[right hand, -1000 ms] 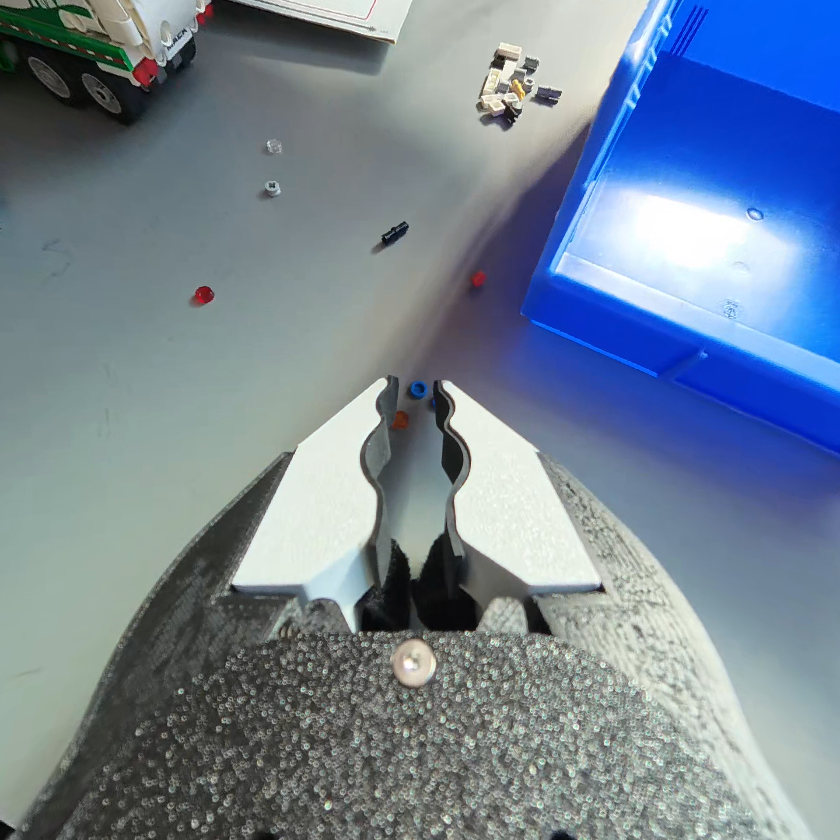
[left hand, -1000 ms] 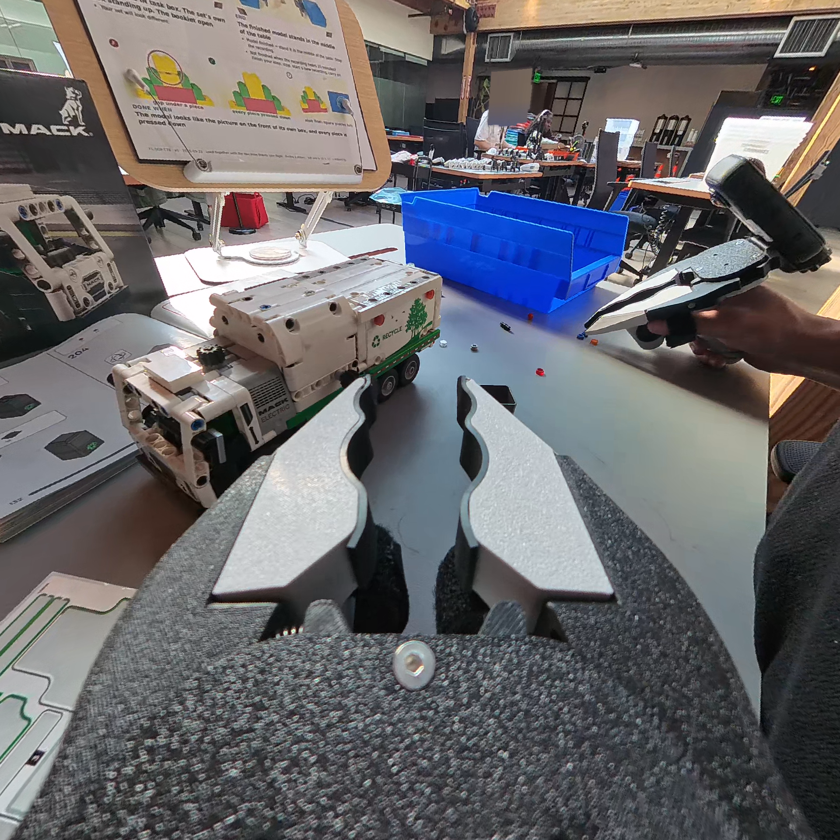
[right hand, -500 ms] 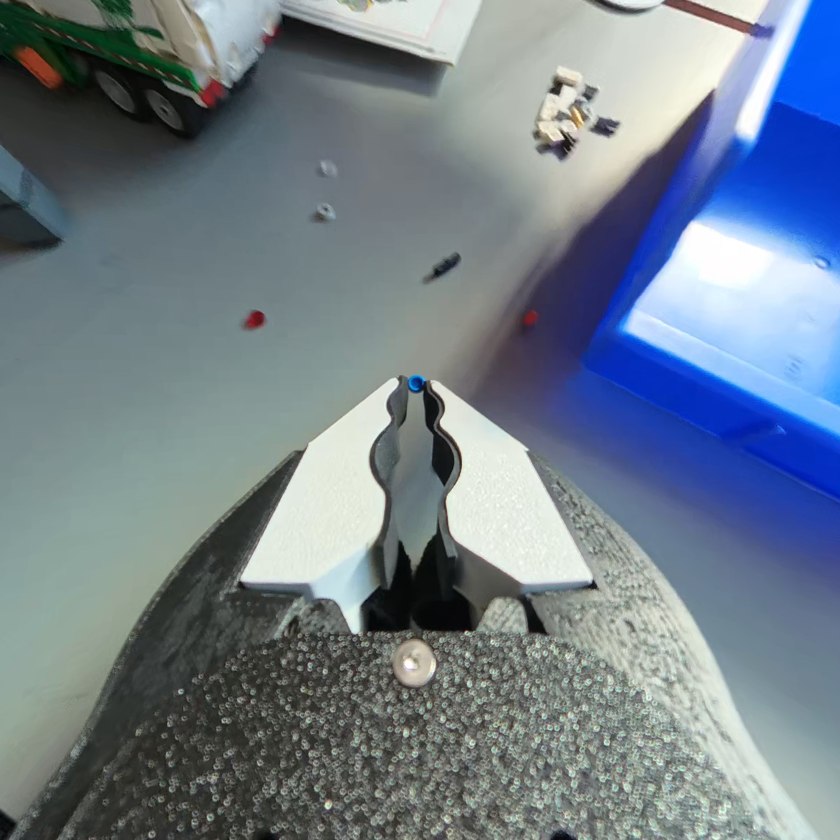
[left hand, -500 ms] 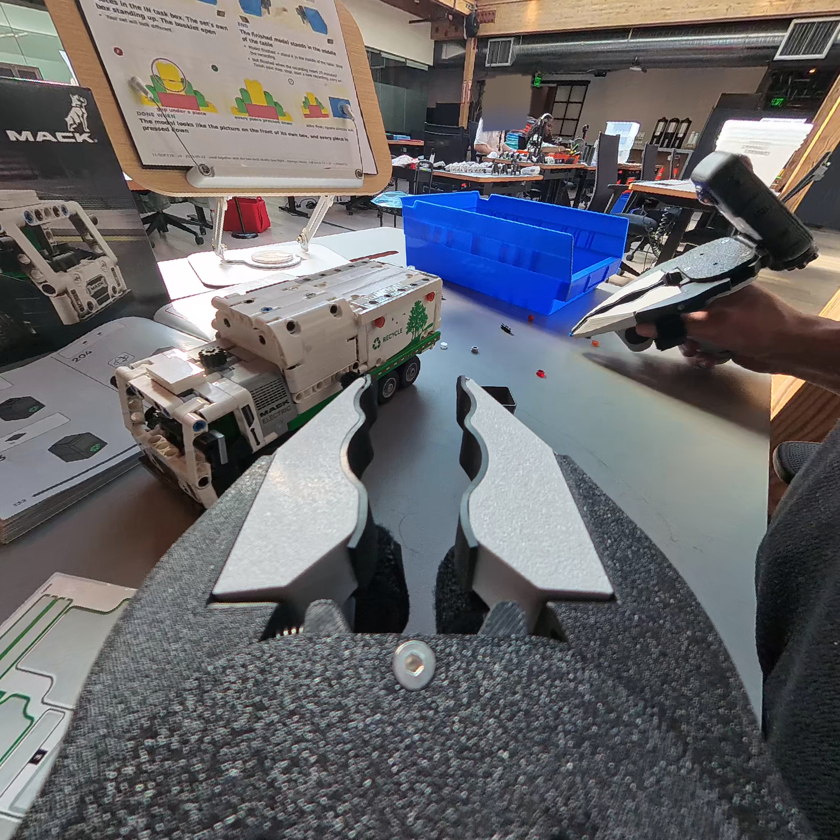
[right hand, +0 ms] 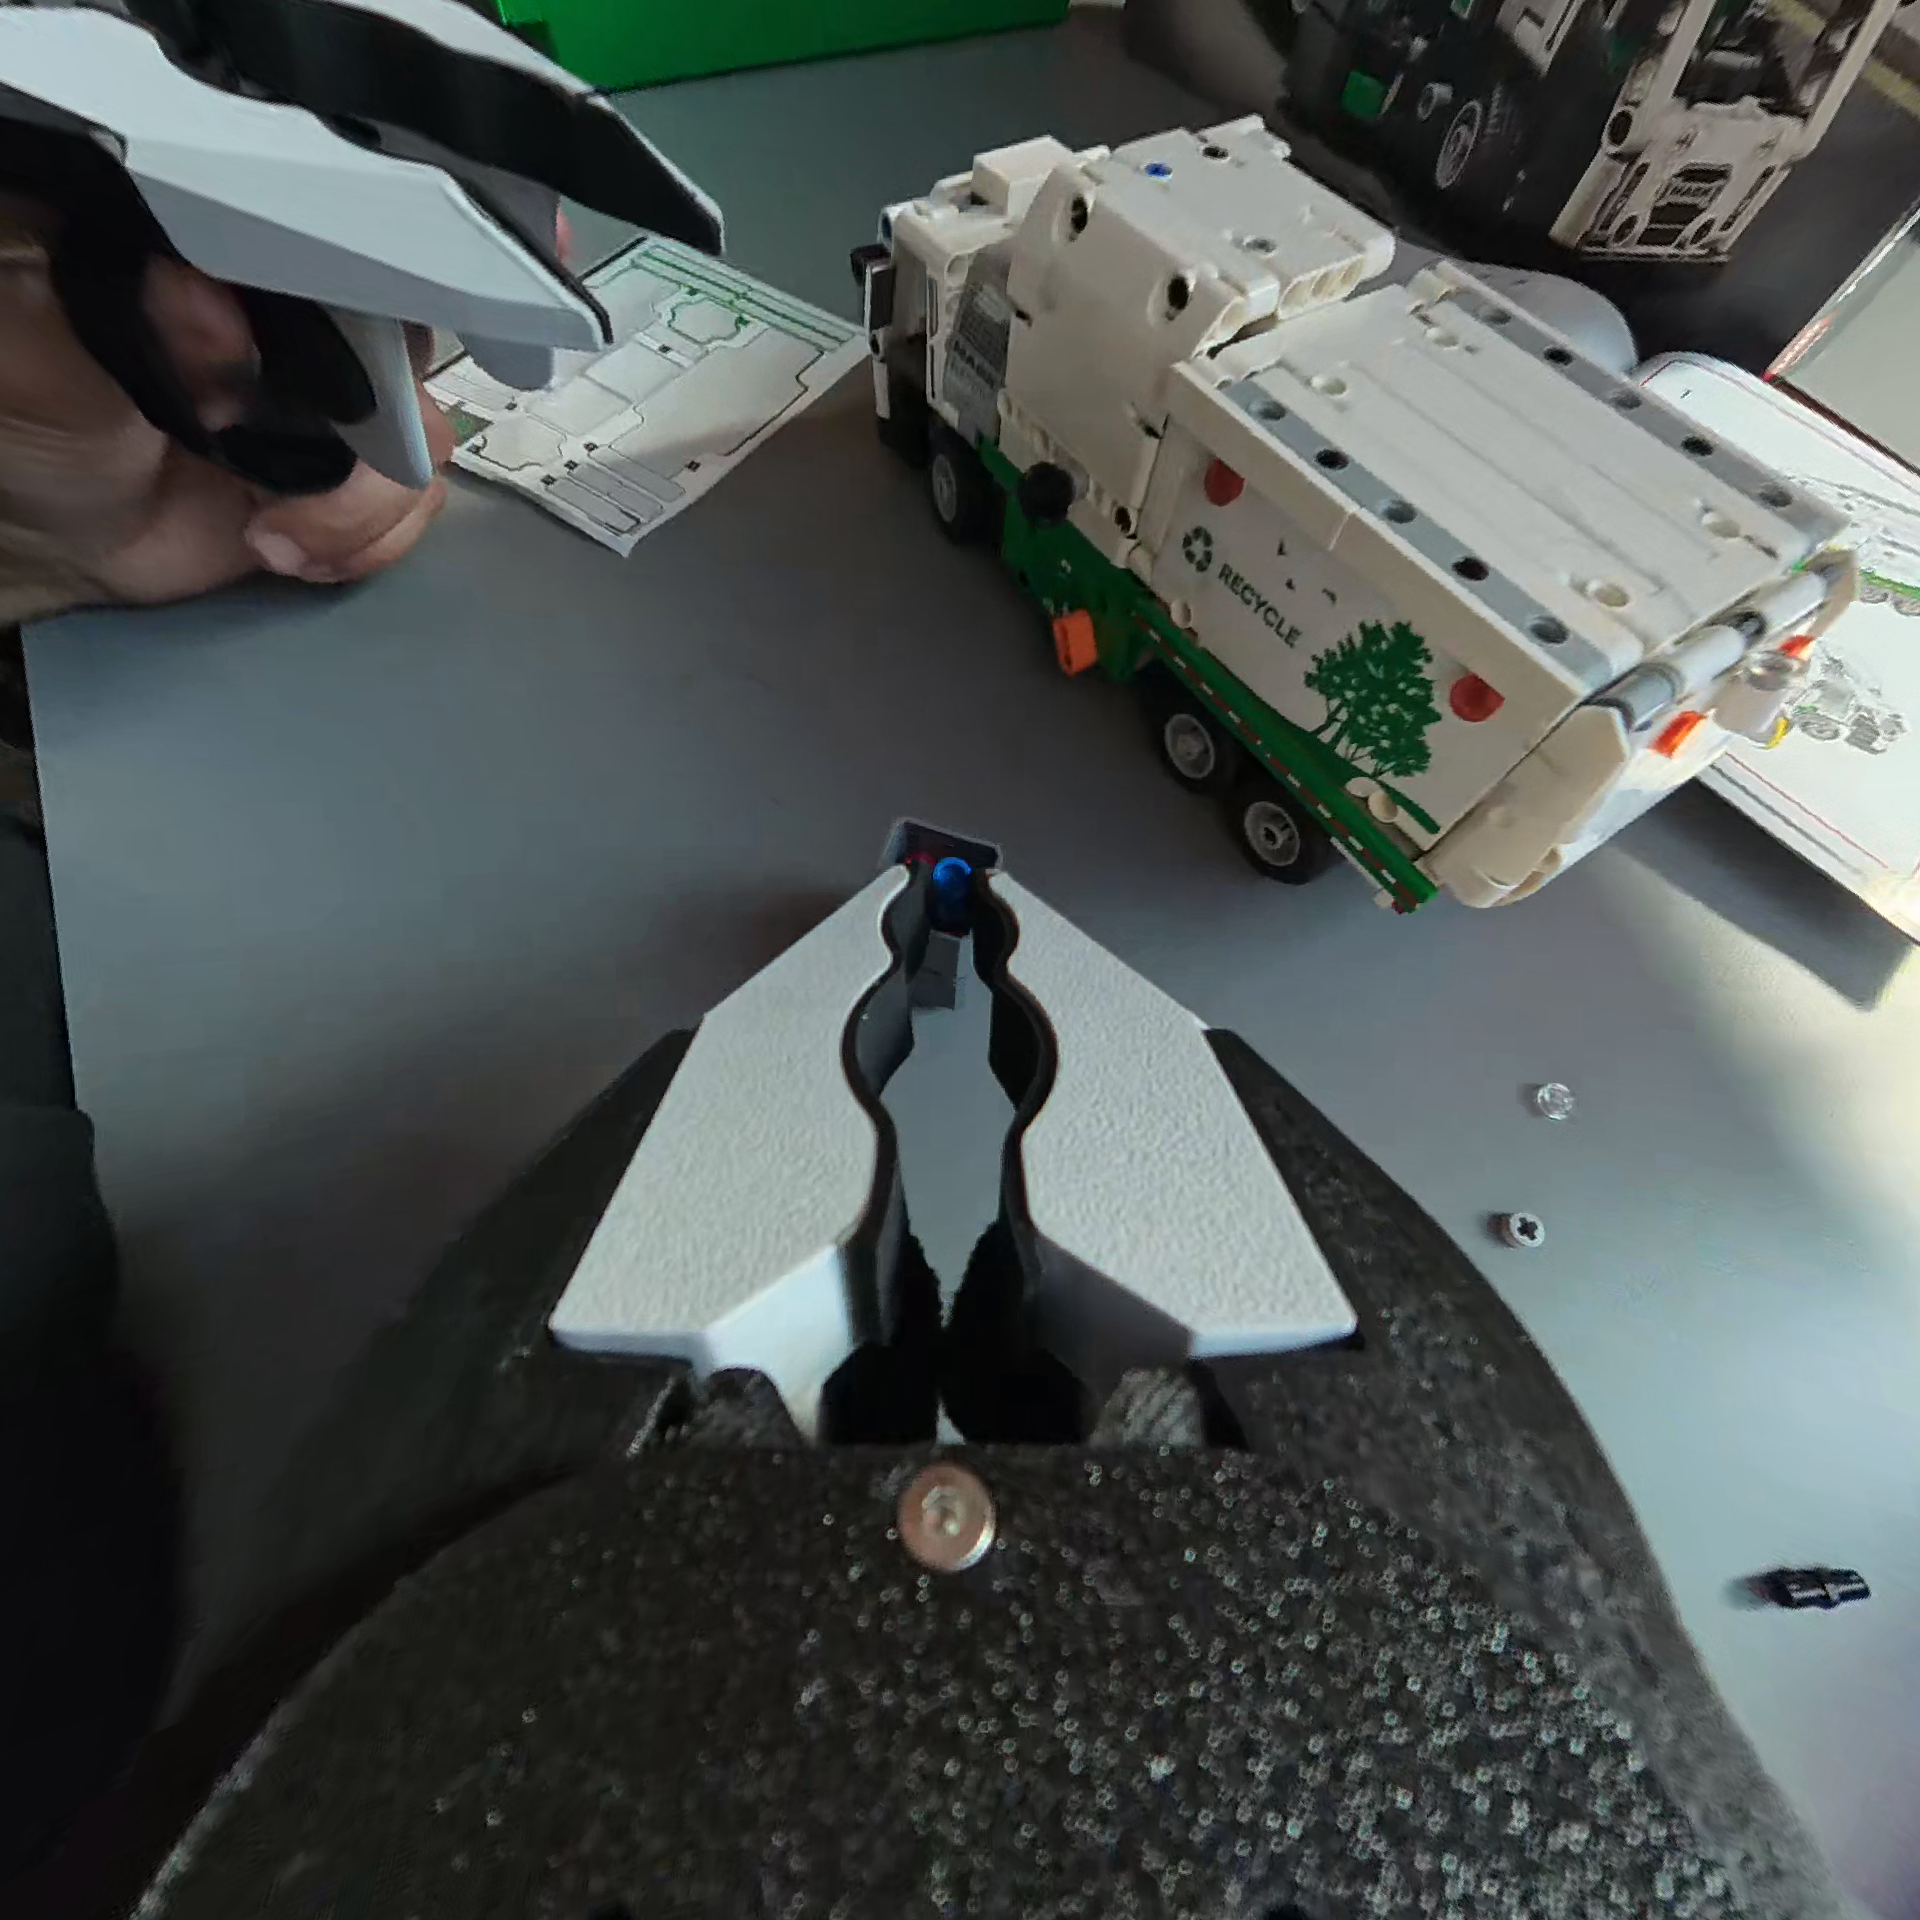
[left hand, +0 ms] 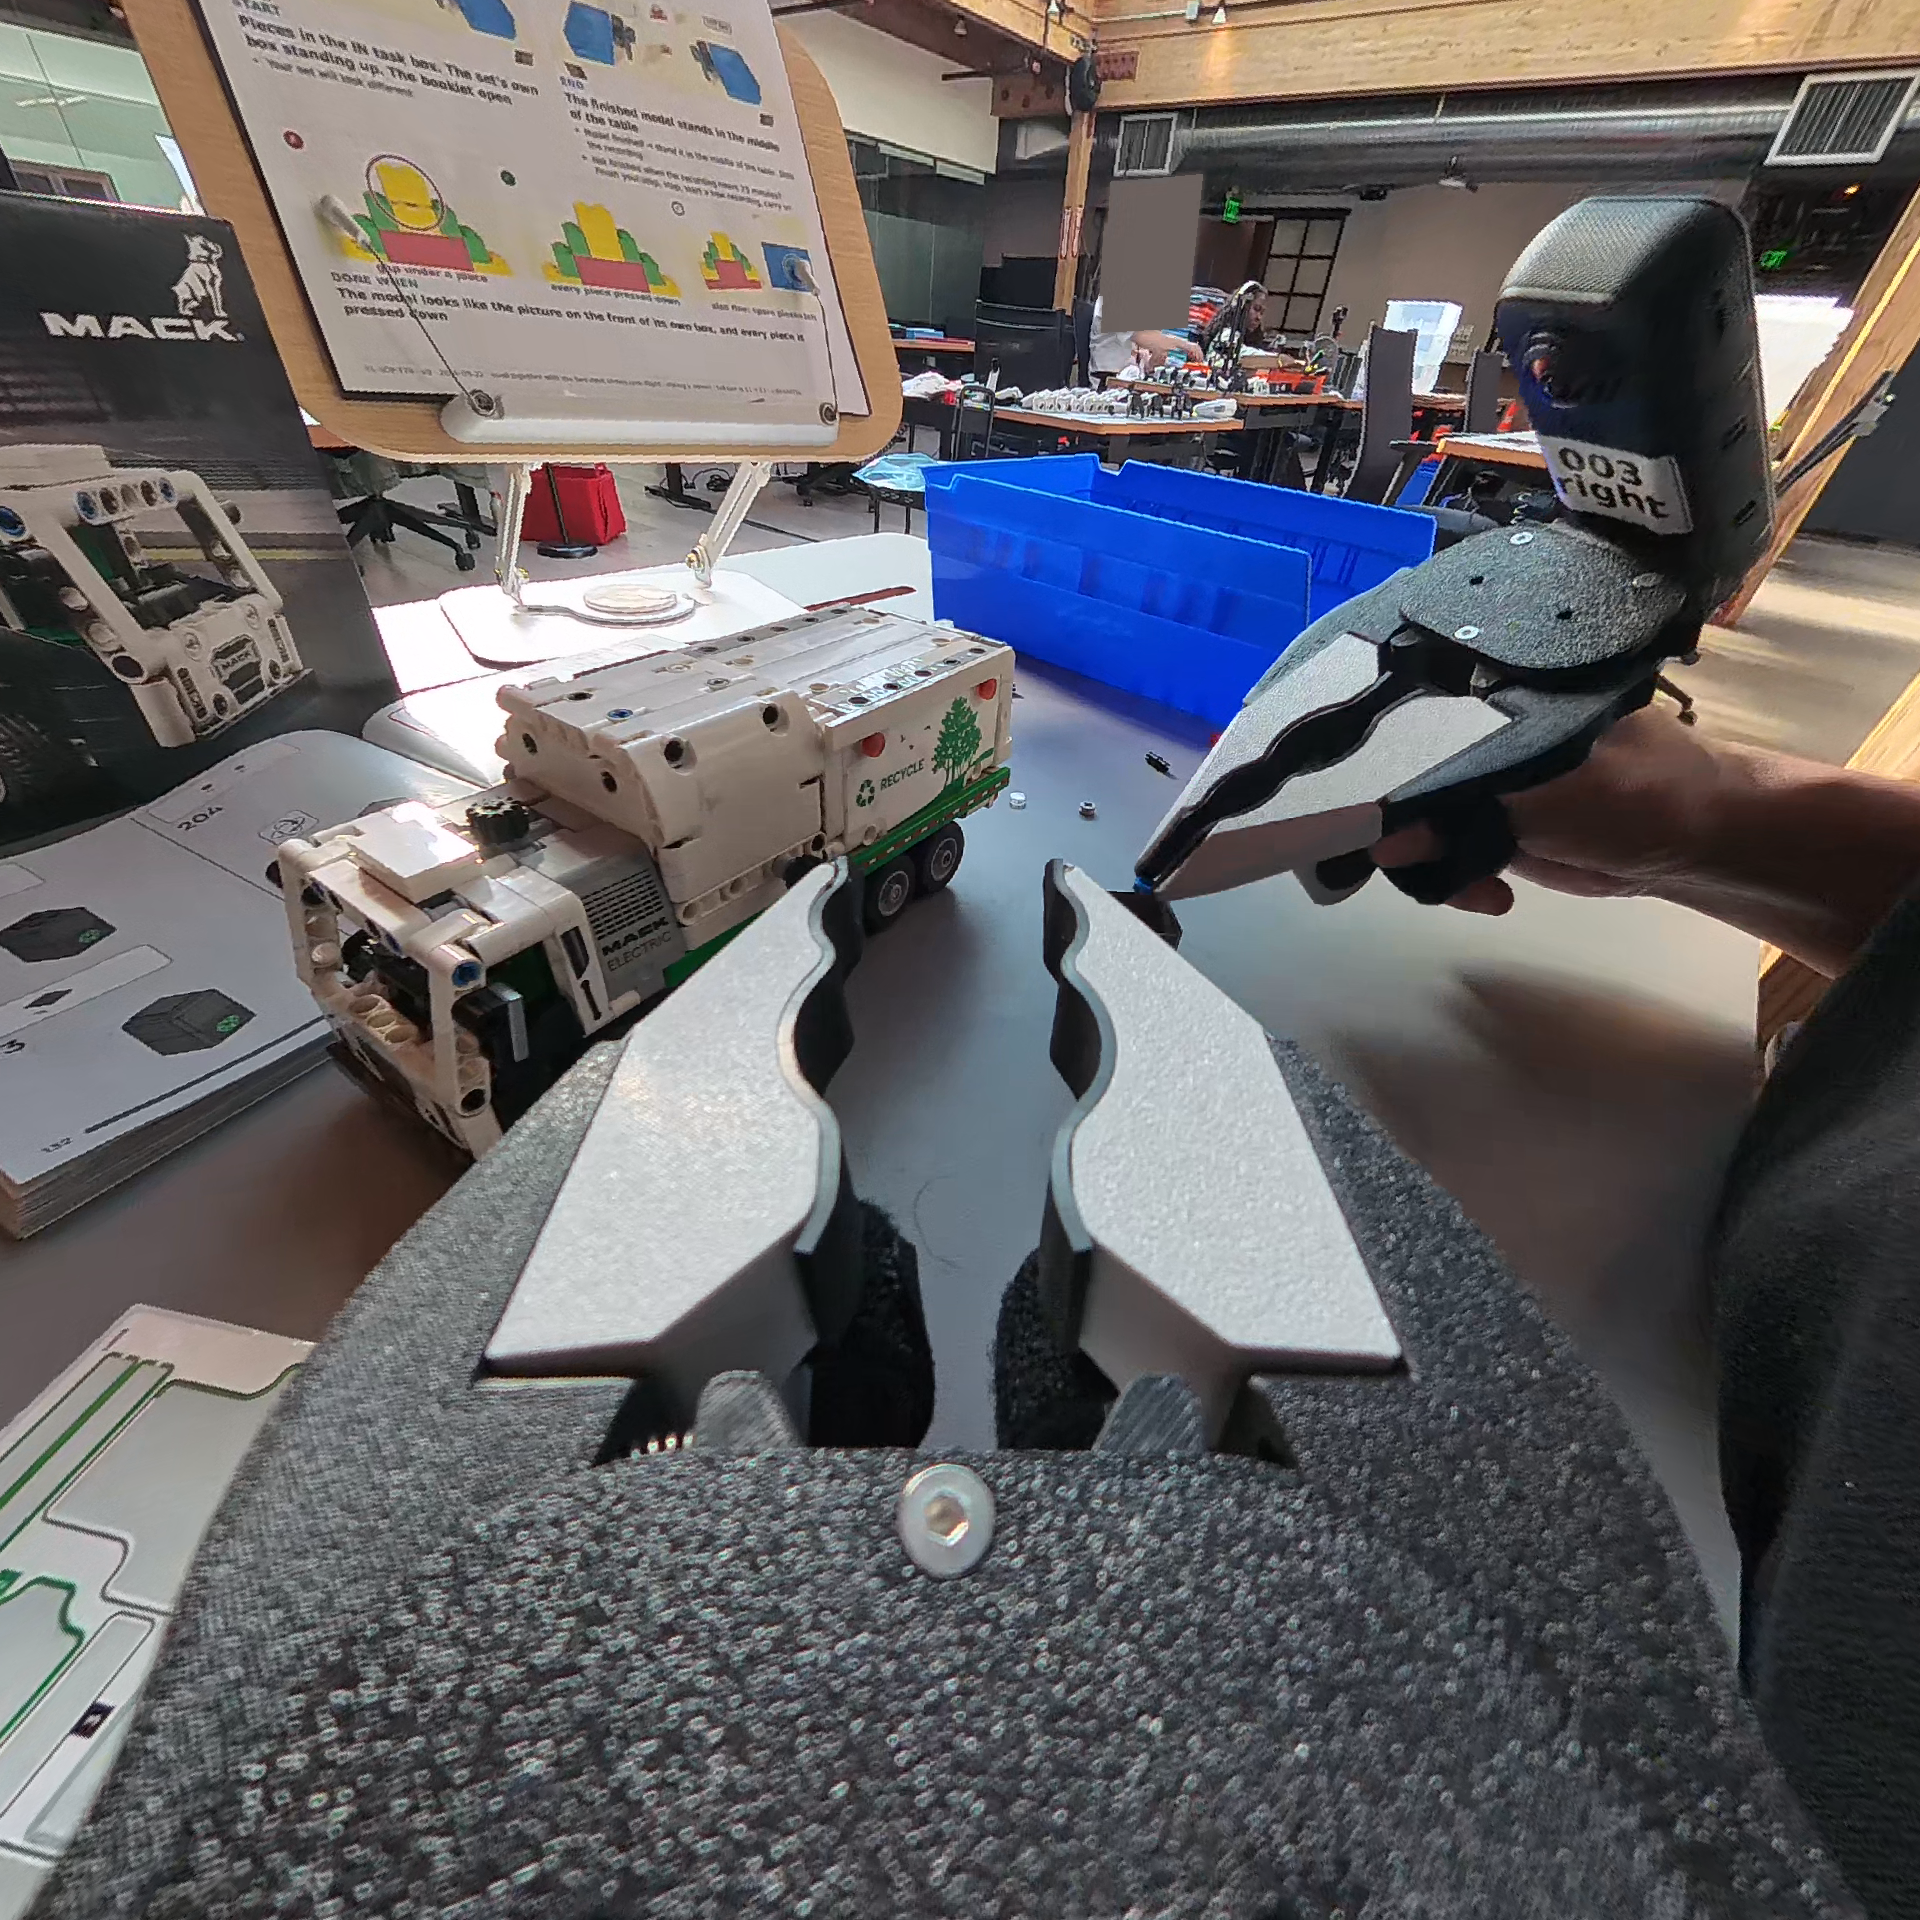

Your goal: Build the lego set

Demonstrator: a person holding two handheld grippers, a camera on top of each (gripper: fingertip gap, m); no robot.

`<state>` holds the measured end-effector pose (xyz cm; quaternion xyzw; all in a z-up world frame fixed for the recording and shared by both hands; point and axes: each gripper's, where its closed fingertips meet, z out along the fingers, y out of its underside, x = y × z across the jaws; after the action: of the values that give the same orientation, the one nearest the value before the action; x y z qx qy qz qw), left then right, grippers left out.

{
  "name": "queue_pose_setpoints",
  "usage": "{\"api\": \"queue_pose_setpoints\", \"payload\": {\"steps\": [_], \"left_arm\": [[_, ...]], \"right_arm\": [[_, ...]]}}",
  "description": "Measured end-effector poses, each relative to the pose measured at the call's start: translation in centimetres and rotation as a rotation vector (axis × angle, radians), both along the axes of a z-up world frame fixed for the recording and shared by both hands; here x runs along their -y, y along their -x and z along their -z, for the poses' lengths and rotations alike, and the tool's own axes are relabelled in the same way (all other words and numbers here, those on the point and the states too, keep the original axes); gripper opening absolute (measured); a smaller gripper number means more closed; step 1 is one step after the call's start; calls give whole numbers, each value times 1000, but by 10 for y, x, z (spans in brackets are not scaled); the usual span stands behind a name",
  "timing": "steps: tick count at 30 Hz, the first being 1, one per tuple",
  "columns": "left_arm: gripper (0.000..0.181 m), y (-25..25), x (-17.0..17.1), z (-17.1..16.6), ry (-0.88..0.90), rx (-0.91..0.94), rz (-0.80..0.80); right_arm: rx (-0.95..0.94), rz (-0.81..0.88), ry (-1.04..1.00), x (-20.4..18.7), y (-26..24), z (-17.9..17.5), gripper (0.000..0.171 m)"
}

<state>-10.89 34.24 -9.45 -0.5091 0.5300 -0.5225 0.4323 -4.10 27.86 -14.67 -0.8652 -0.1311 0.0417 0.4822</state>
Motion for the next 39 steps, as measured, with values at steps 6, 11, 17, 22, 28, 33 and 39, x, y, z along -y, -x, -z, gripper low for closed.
{"api": "queue_pose_setpoints", "payload": {"steps": [6, 11, 17, 22, 28, 33, 39], "left_arm": [[33, -2, 0, 2, 1, -16, -1], [32, 0, -4, -2, 46, -11, 8], [31, -4, -82, -37, -1, -131, -72], [32, -41, -183, -32, -152, -301, -126], [25, -68, -225, 25, -77, -422, -94], [24, -54, -217, 45, -25, -419, -82], [24, -54, -218, 50, 5, -428, -84]], "right_arm": [[-36, 9, -32, 0, -1, -6, 7], [-91, 9, -97, -4, -10, -22, 10], [-127, -35, -208, -18, -47, -67, 11], [-94, -47, -215, -50, -93, -82, 12], [-284, 20, -207, -61, -113, -53, 18], [-240, 62, -243, -48, -124, -49, 11], [-349, 69, -277, -46, -129, -57, 12]]}}
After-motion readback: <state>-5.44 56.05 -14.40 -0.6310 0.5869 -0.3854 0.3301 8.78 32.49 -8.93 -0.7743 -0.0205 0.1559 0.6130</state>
